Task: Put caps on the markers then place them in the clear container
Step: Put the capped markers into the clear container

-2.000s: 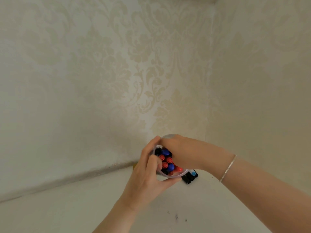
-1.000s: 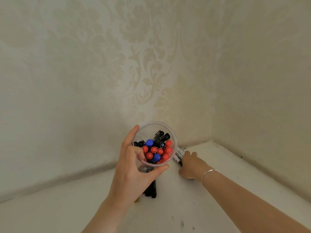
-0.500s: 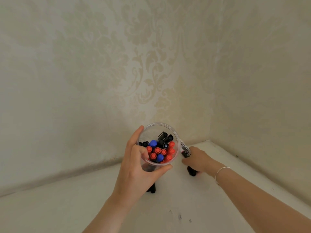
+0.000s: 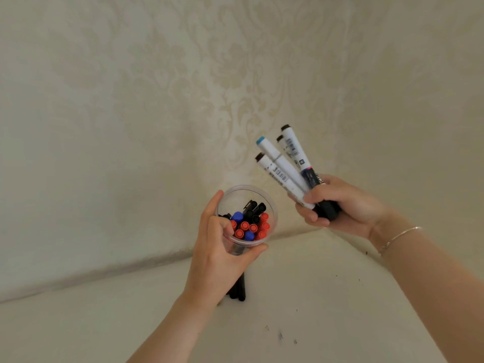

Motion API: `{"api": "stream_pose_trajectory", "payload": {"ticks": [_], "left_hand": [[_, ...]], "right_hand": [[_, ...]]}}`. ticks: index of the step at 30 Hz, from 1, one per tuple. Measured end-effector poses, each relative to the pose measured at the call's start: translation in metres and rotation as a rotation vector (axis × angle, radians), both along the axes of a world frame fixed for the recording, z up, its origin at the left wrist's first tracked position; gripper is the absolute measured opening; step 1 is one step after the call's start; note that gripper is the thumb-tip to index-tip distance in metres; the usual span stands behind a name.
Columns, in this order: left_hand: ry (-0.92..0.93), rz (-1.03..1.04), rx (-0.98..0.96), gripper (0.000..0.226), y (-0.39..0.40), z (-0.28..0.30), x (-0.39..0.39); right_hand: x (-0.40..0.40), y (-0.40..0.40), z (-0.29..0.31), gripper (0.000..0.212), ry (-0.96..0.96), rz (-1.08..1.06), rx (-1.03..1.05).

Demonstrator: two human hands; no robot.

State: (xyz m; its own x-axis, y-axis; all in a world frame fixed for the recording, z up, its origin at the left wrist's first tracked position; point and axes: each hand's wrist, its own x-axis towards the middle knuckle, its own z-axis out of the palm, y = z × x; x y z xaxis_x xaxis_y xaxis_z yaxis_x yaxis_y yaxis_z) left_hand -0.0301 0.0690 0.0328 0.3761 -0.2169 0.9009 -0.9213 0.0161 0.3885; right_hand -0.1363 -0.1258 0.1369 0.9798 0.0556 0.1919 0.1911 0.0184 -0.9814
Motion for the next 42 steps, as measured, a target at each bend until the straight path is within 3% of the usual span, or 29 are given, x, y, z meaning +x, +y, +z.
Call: {"api": "stream_pose_trajectory", "payload": {"ticks": [3,6,14,16,20,25,31,33,37,42], "left_hand": [[0.005,-0.008,-0.02,0.049,0.001,0.005,-0.003],[-0.012,-0.006,-0.006,0.049,0.002,0.006,-0.002],[0.036,-0.047,0.016,0.056,0.0,-0.002,0.008],[0.028,-0.13,0.016,0.052,-0.002,-0.004,0.011],[0.011,-0.102,0.005,0.052,-0.004,-0.003,0.013],[-0.008,-0.024,0.038,0.053,-0.003,-0.003,0.014],[-0.081,0.068,0.105,0.051,-0.002,-0.001,0.009],[-0.098,0.082,0.123,0.051,-0.001,-0.001,0.008],[-0.136,0.092,0.164,0.049,0.001,-0.003,0.008],[-0.129,0.103,0.133,0.05,0.002,-0.005,0.01]], "right_hand": [[-0.006,0.013,0.017,0.014,0.053,-0.005,-0.271],[-0.005,0.025,0.024,0.014,0.074,-0.141,-0.622],[0.009,0.046,0.031,0.01,-0.118,-0.485,-1.559],[0.01,0.049,0.031,0.01,-0.15,-0.497,-1.713],[0.014,0.055,0.026,0.015,-0.226,-0.557,-1.919],[0.018,0.07,0.027,0.026,-0.154,-0.589,-1.972],[0.015,0.081,0.042,0.014,0.122,-0.552,-1.939],[0.015,0.082,0.049,0.011,0.239,-0.494,-1.845],[0.022,0.075,0.061,0.055,0.407,-0.363,-1.445],[0.027,0.066,0.062,0.039,0.29,-0.356,-1.169]]}}
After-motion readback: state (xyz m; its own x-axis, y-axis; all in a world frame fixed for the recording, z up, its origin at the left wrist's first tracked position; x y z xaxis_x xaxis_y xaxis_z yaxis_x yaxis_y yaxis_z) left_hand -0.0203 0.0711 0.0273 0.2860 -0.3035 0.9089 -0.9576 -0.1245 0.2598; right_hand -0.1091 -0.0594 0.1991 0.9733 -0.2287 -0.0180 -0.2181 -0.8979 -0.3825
